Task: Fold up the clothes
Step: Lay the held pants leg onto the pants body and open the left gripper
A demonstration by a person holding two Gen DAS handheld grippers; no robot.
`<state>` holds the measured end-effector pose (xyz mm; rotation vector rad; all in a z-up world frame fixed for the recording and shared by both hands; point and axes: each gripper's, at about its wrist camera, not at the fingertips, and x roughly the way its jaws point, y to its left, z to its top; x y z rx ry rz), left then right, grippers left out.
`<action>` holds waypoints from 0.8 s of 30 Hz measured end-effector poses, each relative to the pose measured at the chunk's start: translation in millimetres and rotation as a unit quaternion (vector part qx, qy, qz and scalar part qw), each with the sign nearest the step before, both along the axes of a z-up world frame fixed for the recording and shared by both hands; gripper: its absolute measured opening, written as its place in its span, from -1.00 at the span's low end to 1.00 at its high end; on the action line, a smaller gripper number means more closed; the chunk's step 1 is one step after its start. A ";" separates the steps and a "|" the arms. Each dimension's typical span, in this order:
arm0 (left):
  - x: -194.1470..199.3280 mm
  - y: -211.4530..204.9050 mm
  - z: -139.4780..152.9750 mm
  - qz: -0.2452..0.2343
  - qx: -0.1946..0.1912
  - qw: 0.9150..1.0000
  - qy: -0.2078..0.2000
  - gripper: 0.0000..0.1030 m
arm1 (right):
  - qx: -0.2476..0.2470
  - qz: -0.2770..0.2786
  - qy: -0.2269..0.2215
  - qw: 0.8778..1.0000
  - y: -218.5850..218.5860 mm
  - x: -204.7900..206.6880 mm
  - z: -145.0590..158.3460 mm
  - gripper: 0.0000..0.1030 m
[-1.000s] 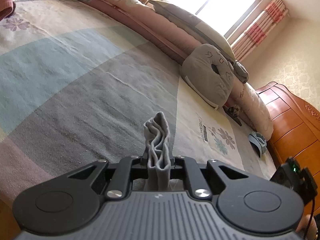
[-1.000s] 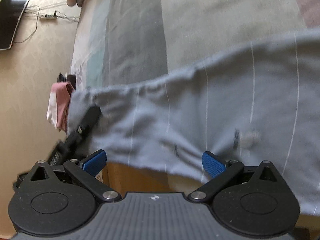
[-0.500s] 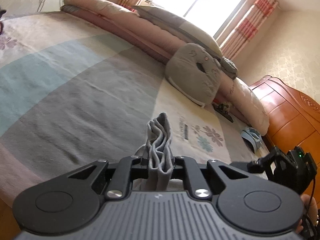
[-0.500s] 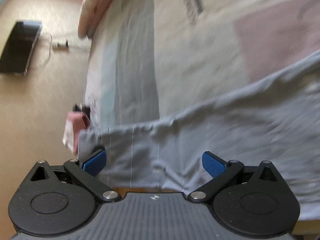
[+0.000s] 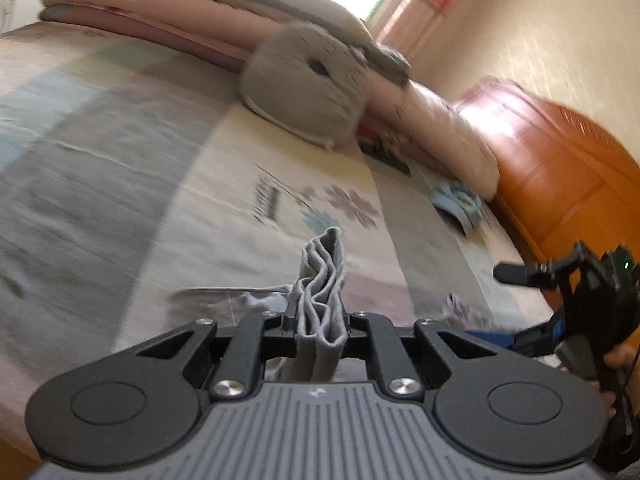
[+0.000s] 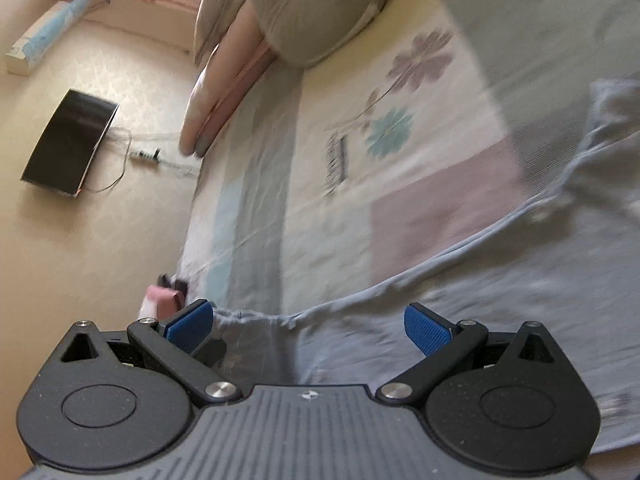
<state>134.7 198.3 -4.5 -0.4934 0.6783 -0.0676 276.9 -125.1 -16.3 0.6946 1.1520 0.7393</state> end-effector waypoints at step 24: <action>50.5 -46.5 -53.5 -0.139 -0.015 0.988 0.068 -0.79 | -0.053 -0.076 0.026 0.995 -28.5 -2.6 -23.9 1.00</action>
